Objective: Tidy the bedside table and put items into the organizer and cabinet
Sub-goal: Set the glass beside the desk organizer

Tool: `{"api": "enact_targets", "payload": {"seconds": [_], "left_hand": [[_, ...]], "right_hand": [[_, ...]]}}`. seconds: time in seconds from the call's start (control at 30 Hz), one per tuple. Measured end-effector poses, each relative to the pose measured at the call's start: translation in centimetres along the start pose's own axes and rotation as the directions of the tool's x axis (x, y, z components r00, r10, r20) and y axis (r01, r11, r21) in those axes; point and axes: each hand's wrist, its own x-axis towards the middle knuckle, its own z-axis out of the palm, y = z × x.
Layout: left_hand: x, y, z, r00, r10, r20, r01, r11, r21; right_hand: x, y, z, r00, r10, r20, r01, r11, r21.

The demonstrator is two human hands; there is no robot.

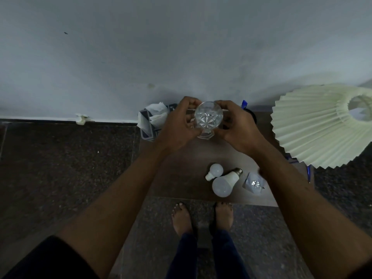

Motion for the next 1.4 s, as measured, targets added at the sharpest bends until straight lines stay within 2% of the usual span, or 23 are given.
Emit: {"api": "enact_targets", "payload": {"seconds": [0.2,0.37,0.73,1.1,1.23,1.4], "left_hand": [[1.8,-1.4,-0.2,0.998,0.057,0.001,-0.056,0.976,0.211],[2.4,-2.4,-0.1,0.999,0.044,-0.008,-0.040,0.956,0.289],[2.6,-2.6,0.3,1.000,-0.020,0.015,0.015,0.956,0.293],[2.4,-2.2,0.6,0.999,-0.042,0.021,0.033,0.942,0.333],[1.5,-2.0,0.8,0.999,-0.033,-0.014,0.036,0.952,0.303],[-0.7,-1.2,0.6,0.994,-0.034,-0.101,0.055,0.975,0.215]], "right_hand": [[1.8,0.7,1.0,0.999,-0.031,-0.004,0.031,0.990,-0.138],[2.5,1.2,1.5,0.999,-0.030,0.026,0.034,0.984,-0.174],[2.6,2.0,2.0,0.998,-0.055,0.033,0.061,0.972,-0.228],[2.7,1.6,2.2,1.000,-0.005,0.025,0.012,0.956,-0.294],[2.4,0.9,1.8,0.999,0.032,0.039,-0.019,0.954,-0.300],[0.8,-0.3,0.8,0.999,0.037,-0.035,-0.044,0.967,-0.252]]}}
